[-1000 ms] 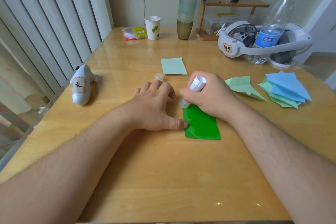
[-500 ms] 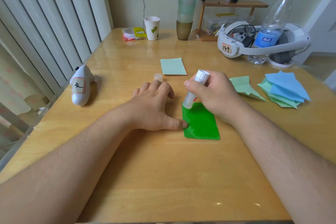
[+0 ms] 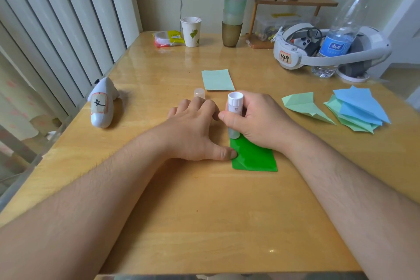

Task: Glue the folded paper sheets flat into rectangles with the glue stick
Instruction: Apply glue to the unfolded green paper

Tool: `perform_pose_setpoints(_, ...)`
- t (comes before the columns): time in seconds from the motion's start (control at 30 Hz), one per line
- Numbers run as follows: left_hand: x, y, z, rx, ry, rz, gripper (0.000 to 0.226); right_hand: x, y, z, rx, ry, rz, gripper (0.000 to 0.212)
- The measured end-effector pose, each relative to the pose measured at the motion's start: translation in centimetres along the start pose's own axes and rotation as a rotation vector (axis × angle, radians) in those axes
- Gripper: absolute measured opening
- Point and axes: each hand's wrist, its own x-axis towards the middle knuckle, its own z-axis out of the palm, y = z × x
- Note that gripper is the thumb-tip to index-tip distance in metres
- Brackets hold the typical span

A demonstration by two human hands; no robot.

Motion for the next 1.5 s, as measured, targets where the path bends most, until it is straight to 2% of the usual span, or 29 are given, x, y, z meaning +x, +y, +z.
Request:
perform_pose_setpoints(0.27, 0.0, -0.1, -0.1, -0.020, 0.005, 0.006, 0.081, 0.7, 0.8, 0.2, -0.055, 0.091, -0.013, 0.032)
perform_pose_setpoints(0.47, 0.0, 0.0, -0.1, -0.026, 0.005, 0.001, 0.083, 0.5, 1.2, -0.2, 0.006, 0.271, -0.099, 0.026)
perform_pose_setpoints(0.83, -0.1, 0.0, -0.1, -0.017, 0.006, 0.008, 0.080, -0.2, 1.2, 0.2, 0.001, 0.092, -0.023, 0.025)
perform_pose_setpoints(1.1, -0.5, 0.3, -0.1, -0.013, 0.001, 0.027, 0.085, -2.3, 0.5, -0.2, 0.083, 0.003, -0.038, 0.027)
perform_pose_setpoints(1.27, -0.7, 0.5, -0.2, -0.017, -0.010, 0.024, 0.091, -2.6, 0.8, -0.5, 0.169, -0.051, 0.013, 0.022)
perform_pose_setpoints(1.4, -0.8, 0.5, -0.4, -0.017, -0.020, 0.024, 0.091, -2.0, 1.4, -0.8, 0.415, 0.140, 0.034, 0.020)
perform_pose_setpoints(1.5, -0.8, 0.5, -0.4, -0.011, -0.027, 0.027, 0.091, -1.4, 1.9, -0.6, 0.332, 0.245, 0.036, 0.026)
